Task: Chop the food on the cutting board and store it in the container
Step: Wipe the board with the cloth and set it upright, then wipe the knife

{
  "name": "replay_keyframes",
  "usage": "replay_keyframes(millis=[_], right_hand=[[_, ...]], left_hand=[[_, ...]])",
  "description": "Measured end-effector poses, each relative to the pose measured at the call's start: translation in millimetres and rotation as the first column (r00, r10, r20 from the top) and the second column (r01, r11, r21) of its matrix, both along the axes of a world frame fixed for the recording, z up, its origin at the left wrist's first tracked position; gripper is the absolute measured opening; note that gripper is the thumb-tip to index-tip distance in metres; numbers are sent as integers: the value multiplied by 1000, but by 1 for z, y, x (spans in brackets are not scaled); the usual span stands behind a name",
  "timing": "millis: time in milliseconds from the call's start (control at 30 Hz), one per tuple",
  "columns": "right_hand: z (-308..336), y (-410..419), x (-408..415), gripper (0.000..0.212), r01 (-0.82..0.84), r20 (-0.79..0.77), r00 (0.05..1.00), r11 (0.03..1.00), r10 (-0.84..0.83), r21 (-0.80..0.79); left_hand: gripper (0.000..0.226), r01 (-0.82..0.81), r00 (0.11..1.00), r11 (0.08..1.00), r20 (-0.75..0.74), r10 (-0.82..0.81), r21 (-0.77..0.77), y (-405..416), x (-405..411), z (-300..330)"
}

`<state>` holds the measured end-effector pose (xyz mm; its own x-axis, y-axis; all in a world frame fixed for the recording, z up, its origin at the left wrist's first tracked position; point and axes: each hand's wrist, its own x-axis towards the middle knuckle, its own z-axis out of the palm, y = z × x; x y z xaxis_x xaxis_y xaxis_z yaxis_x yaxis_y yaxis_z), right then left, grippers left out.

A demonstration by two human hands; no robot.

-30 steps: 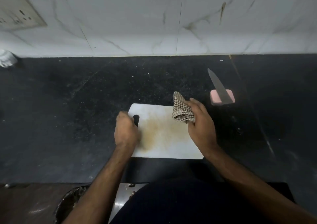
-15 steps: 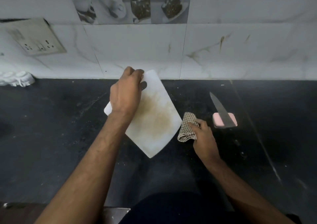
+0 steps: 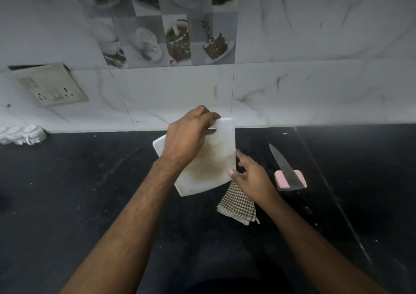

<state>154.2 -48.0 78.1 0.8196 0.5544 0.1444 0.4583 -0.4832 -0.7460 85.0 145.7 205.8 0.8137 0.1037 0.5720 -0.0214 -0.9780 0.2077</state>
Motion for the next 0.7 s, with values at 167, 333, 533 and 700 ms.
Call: replay_keyframes(millis=[167,333,533,700], right_hand=[[8,4,20,27,75,-100,993,989,-63,124],[-1,10,29,24,-13,-94,995,993,24,117],[-14,22,53,24,104,-108,990,981,-87,166],[-8,37,82,14,137,-82,989,977,-125,160]], left_hand=[[21,160,986,987,45,-161,30,4,13,-7],[22,137,982,979,150,-115,-153,12,16,-14],[55,-159,923,589,92,373,-792,22,3,-74],[25,-142,971,380,-54,233,-914,21,18,-104]])
